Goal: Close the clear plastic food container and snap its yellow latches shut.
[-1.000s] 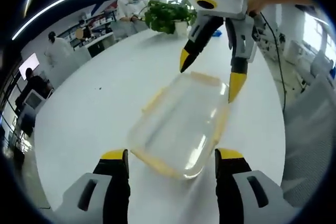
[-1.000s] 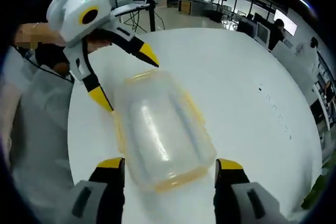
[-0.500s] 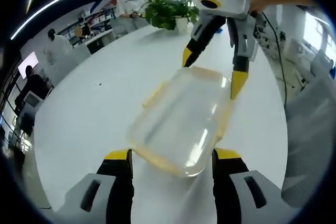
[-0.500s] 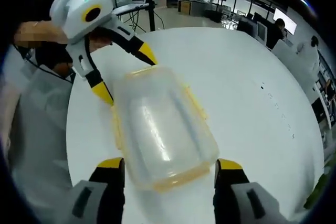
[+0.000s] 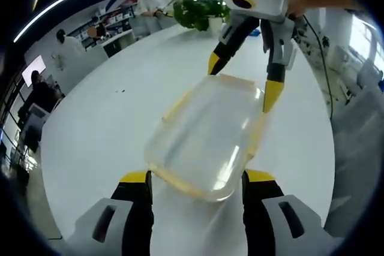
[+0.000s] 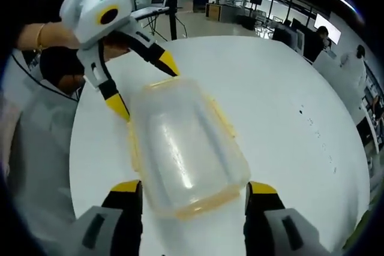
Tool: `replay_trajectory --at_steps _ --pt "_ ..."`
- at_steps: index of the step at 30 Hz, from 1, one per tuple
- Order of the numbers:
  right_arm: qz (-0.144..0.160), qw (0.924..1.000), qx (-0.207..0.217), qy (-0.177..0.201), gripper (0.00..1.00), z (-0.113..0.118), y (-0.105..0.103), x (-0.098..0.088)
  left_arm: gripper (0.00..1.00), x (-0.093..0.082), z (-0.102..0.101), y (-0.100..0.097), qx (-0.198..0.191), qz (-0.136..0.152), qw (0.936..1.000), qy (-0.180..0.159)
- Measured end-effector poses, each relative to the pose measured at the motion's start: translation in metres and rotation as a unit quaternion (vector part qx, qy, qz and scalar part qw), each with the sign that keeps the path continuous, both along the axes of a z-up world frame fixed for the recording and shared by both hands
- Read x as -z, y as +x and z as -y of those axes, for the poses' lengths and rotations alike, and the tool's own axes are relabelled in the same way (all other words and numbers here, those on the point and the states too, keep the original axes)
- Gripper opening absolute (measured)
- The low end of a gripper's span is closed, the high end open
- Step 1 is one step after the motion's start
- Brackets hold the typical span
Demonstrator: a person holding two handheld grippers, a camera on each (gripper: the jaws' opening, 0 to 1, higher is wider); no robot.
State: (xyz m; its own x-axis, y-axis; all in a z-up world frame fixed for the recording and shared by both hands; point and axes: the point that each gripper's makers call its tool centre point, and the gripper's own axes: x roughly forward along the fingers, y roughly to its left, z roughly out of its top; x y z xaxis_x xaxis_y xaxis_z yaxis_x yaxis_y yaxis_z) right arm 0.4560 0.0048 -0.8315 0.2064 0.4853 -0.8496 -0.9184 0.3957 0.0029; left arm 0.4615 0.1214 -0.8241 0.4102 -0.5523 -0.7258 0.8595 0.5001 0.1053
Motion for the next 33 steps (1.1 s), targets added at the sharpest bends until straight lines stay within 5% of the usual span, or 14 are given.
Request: replay_trajectory --at_steps 15,33 --pt "0.011 0.9999 0.006 0.007 0.63 -0.008 0.038 -0.002 0.56 -0.001 -0.013 0.035 -0.004 0.000 1.0000 0.001" --pt "0.014 0.9984 0.042 0.035 0.62 -0.011 0.041 -0.004 0.51 -0.001 -0.016 0.044 0.012 0.001 0.9999 0.006"
